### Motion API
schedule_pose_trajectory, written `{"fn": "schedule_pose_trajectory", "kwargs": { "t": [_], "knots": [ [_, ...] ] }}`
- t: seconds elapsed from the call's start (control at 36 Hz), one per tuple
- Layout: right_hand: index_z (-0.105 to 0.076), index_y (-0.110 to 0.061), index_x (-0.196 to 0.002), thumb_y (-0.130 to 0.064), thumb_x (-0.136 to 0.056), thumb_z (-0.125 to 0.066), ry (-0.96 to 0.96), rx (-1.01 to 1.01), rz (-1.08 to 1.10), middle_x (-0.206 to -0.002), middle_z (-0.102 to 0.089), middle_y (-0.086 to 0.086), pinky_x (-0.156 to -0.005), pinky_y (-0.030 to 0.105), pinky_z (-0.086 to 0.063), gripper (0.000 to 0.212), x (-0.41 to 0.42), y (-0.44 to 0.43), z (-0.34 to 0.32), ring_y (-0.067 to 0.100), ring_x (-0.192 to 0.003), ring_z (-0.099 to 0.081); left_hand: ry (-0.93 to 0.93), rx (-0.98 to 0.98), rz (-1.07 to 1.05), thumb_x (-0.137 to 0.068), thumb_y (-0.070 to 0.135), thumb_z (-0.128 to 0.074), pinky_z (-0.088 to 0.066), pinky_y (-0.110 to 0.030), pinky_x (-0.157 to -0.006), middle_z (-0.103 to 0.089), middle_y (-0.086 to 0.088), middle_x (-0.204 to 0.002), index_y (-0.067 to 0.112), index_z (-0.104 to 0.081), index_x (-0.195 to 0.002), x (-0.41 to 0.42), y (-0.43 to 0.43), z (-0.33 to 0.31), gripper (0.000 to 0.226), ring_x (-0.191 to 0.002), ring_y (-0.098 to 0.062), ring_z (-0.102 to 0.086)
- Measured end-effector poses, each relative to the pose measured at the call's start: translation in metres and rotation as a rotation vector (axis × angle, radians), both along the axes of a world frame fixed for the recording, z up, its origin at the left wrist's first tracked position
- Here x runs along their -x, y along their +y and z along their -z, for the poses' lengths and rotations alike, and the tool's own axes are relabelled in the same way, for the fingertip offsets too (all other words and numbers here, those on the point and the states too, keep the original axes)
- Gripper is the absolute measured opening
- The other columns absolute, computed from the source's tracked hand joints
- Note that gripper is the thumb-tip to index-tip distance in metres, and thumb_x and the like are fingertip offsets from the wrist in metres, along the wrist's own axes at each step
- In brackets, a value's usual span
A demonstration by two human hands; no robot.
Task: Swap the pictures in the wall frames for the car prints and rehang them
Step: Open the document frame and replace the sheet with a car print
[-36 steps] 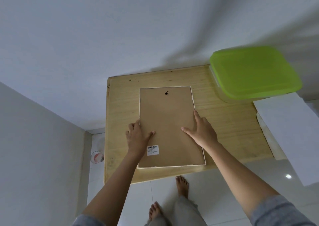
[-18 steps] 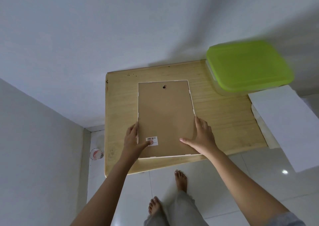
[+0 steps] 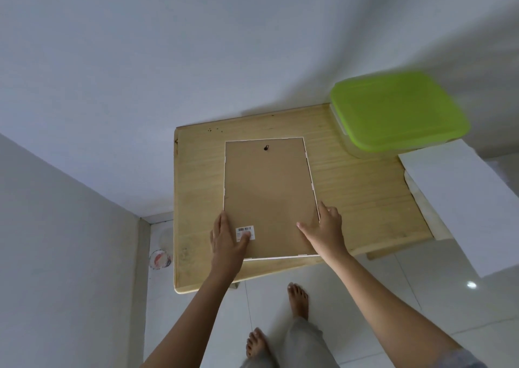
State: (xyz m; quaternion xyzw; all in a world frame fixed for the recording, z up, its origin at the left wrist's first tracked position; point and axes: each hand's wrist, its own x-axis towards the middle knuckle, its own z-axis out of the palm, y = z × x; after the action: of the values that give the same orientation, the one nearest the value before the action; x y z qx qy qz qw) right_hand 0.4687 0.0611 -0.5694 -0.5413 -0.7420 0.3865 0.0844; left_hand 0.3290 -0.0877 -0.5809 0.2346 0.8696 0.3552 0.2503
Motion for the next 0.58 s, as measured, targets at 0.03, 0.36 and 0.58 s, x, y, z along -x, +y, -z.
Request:
{"fn": "schedule_pose_trajectory", "kwargs": {
  "t": [0.03,0.36,0.58],
  "knots": [
    [-0.054,-0.006,-0.116,-0.022,-0.077,-0.069,0.041,0.028,0.039,-0.11,-0.048,0.014,-0.086,0.031,-0.039,0.044,0.0,0.002,0.001,0.028,-0.109,-0.042,0.001,0.0,0.0,-0.09,0.028,-0.056,-0.018,-0.042,-0.115,-0.019,-0.005,-0.153,0.011,-0.012,-0.148,0.0,0.0,0.0,0.074,-0.14,-0.024,-0.017],
    [-0.048,-0.008,-0.133,-0.011,-0.096,-0.045,0.468,0.191,0.202,-0.124,-0.059,0.008,-0.087,0.023,-0.04,0.036,0.002,0.011,-0.022,0.029,-0.119,-0.051,-0.057,-0.021,-0.003,-0.093,0.029,-0.051,-0.018,-0.036,-0.114,-0.019,-0.004,-0.153,0.01,-0.016,-0.147,0.0,-0.003,-0.007,0.068,-0.14,-0.02,-0.018],
    [-0.052,-0.007,-0.129,-0.01,-0.095,-0.047,0.583,0.168,0.223,-0.115,-0.06,0.0,-0.088,0.013,-0.037,0.034,0.013,0.014,-0.041,0.005,-0.101,-0.052,-0.024,0.01,0.068,-0.093,0.029,-0.052,-0.017,-0.039,-0.113,-0.013,-0.01,-0.154,0.011,-0.02,-0.147,0.008,0.011,-0.025,0.065,-0.142,-0.025,-0.011]
  ]
}}
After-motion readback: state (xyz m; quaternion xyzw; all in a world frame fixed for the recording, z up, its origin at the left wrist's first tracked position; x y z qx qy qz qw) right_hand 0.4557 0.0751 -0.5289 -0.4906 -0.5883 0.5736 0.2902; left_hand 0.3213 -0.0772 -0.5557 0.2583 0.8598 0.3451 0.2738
